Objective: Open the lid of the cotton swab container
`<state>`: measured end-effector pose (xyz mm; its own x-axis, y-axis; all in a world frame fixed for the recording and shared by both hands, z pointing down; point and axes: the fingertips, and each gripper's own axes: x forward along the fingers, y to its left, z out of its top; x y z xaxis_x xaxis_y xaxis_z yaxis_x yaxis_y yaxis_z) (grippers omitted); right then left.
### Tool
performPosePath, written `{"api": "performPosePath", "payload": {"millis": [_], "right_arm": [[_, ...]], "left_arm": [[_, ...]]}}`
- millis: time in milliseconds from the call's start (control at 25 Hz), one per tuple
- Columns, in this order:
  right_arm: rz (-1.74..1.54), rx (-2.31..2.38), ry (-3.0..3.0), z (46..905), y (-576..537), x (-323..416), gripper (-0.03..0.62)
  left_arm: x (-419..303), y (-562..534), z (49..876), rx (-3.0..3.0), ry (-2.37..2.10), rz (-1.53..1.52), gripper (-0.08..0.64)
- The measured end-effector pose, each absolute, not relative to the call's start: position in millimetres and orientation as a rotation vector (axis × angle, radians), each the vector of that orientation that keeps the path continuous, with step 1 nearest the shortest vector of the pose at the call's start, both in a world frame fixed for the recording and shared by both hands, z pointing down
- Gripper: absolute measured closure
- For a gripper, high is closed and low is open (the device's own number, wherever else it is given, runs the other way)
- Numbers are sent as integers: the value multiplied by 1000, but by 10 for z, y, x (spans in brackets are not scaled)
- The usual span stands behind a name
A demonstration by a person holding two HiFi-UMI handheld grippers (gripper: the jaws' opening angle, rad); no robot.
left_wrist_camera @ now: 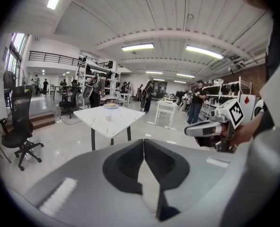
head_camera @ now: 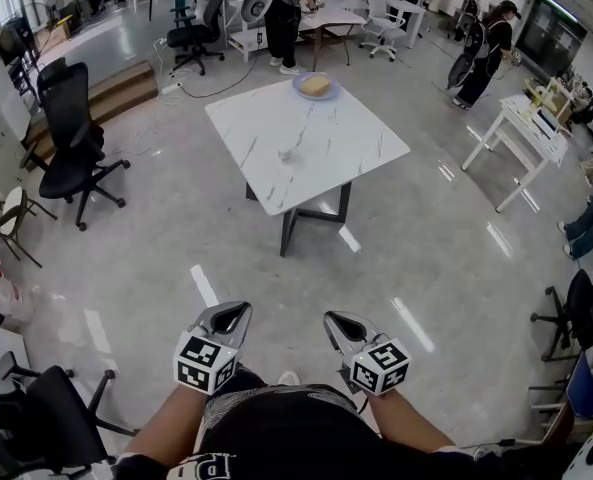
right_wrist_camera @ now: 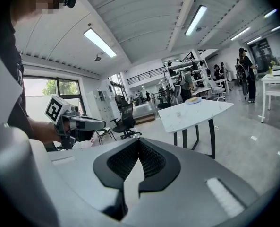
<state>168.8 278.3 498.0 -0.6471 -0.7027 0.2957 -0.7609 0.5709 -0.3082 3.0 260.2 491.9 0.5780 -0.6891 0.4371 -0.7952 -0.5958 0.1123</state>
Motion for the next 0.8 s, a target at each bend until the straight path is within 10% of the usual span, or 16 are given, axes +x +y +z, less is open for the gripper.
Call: {"api": "performPosePath", "payload": {"millis": [800], "right_arm": [[633, 1233, -2599, 5156, 2110, 1772, 592]], "left_arm": [[96, 1746, 5043, 2506, -1192, 494, 500]]}}
